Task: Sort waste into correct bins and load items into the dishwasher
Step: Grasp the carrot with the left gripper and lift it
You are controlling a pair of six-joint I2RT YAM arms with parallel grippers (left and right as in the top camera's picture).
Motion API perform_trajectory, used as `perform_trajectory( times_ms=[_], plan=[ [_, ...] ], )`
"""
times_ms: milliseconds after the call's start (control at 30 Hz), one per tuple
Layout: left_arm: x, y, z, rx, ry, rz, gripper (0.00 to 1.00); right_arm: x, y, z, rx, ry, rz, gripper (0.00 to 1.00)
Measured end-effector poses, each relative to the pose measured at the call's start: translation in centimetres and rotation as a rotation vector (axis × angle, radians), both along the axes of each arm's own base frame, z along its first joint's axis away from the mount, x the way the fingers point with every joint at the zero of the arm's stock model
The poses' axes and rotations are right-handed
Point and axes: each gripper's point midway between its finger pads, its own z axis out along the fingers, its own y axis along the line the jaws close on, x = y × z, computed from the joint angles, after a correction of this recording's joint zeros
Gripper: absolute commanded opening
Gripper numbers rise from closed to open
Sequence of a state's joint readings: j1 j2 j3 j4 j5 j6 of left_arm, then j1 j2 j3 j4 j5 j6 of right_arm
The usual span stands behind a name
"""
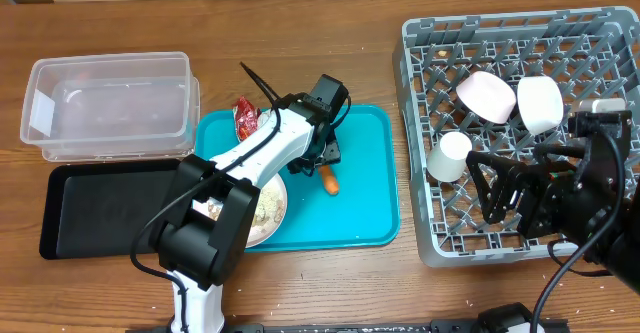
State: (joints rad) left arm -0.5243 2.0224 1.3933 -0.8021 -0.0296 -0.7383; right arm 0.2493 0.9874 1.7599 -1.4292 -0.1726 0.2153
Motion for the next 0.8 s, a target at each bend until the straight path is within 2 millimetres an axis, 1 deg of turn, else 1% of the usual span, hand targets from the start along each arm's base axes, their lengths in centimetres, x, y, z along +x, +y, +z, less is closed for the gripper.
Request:
perform_trajectory(
  times_ms=[33, 67, 200, 233, 267, 300, 500, 533, 667, 733, 800],
  plan=[
    [-0.1, 0.1, -0.1, 0.004, 0.002, -0.018, 0.53, 0.0, 0.0, 0.0, 0.0, 0.0, 0.0, 1.0],
    [-0.6, 0.3, -0.6, 0.015, 0.013, -0.044, 0.53, 0.0, 0.0, 0.0, 0.0, 0.0, 0.0, 1.0],
    [-0.8, 0.3, -0.9, 0.01, 0.012, -0.072, 0.49, 0.0, 0.0, 0.0, 0.0, 0.0, 0.0, 1.0],
    [-0.8, 0.3, -0.9, 0.009, 0.011, -0.078, 0.45, 0.0, 0.0, 0.0, 0.0, 0.0, 0.0, 1.0],
    [-0.8, 0.3, -0.9, 0.008, 0.012, -0.08, 0.36, 0.0, 0.0, 0.0, 0.0, 0.0, 0.001, 1.0],
    [-0.8, 0.2, -0.9, 0.004, 0.013, -0.083, 0.32, 0.0, 0.0, 0.0, 0.0, 0.0, 0.0, 1.0],
    [-1.0, -0.4, -0.7, -0.025, 0.024, -0.104, 0.15, 0.0, 0.0, 0.0, 0.0, 0.001, 0.0, 1.0],
    [-1.1, -0.4, -0.6, -0.028, 0.029, -0.109, 0.11, 0.0, 0.0, 0.0, 0.0, 0.0, 0.001, 1.0],
    [-1.8, -0.2, -0.2, -0.014, 0.076, -0.128, 0.06, 0.0, 0.0, 0.0, 0.0, 0.0, 0.0, 1.0],
    [-1.9, -0.1, 0.6, 0.0, 0.099, -0.135, 0.04, 0.0, 0.0, 0.0, 0.0, 0.0, 0.0, 1.0],
    [-1.7, 0.0, 2.0, 0.02, 0.109, -0.14, 0.04, 0.0, 0.0, 0.0, 0.0, 0.0, 0.0, 1.0]
  ],
)
